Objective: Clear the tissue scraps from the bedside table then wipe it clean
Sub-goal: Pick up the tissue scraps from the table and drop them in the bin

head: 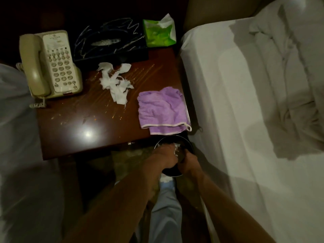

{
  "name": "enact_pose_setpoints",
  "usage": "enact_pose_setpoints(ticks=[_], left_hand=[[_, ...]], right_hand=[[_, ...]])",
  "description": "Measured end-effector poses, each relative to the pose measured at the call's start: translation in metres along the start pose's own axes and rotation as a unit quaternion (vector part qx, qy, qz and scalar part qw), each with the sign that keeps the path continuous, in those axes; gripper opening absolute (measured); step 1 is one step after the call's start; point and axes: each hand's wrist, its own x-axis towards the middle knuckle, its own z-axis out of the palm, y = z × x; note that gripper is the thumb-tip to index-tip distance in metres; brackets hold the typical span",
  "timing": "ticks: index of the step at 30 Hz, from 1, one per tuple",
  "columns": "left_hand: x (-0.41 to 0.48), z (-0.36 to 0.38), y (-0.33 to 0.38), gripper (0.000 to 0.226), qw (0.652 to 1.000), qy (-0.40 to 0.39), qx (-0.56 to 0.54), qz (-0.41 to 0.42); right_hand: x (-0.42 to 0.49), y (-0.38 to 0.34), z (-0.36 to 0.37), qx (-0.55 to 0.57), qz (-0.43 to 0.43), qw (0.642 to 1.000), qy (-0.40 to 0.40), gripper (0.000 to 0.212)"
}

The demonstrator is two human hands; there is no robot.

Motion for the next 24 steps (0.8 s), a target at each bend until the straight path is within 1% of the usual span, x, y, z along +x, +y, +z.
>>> enact_pose_setpoints(ticks=[3,4,5,7,8,10,12,15,18,21,22,24], left_hand=[[-0.004,-0.01,0.001,0.048,0.999,-0.03,0.011,0.01],[-0.006,-0.015,0.002,0.042,0.999,-0.028,0.017,0.021],[-0.009,-0.018,0.002,0.035,0.999,-0.014,0.022,0.041],[-0.017,-0.029,0.003,0.019,0.995,0.045,0.02,0.093],[-0.023,-0.037,0.003,0.016,0.989,0.086,0.019,0.12],[-0.037,-0.056,0.006,0.018,0.972,0.162,0.044,0.164],[-0.054,-0.082,0.005,0.021,0.962,0.19,0.055,0.19],[-0.076,-0.123,-0.003,0.026,0.957,0.198,0.041,0.21],[-0.087,-0.161,-0.024,0.013,0.936,0.276,0.069,0.205],[-0.077,-0.187,-0.056,0.004,0.916,0.368,0.036,0.154],[-0.072,-0.194,-0.068,0.012,0.906,0.401,0.022,0.134],[-0.057,-0.203,-0.09,0.033,0.898,0.431,-0.001,0.089]], right_hand=[[-0.01,-0.005,-0.009,-0.007,-0.005,1.0,0.024,0.062],[-0.015,-0.01,-0.016,-0.016,-0.016,0.999,0.041,0.06],[-0.02,-0.015,-0.022,-0.027,-0.032,0.997,0.069,0.053],[-0.03,-0.031,-0.039,-0.028,-0.079,0.984,0.159,0.027],[-0.034,-0.041,-0.047,-0.021,-0.111,0.971,0.209,0.018],[-0.039,-0.064,-0.065,-0.003,-0.17,0.947,0.273,0.013],[-0.043,-0.094,-0.084,0.014,-0.213,0.93,0.299,0.014],[-0.048,-0.143,-0.107,0.015,-0.257,0.91,0.326,0.014],[-0.042,-0.192,-0.119,0.028,-0.284,0.899,0.333,0.019],[-0.024,-0.233,-0.118,0.018,-0.344,0.888,0.305,0.026],[-0.016,-0.244,-0.115,0.014,-0.36,0.889,0.283,0.028],[0.001,-0.264,-0.104,-0.011,-0.37,0.901,0.228,0.028]])
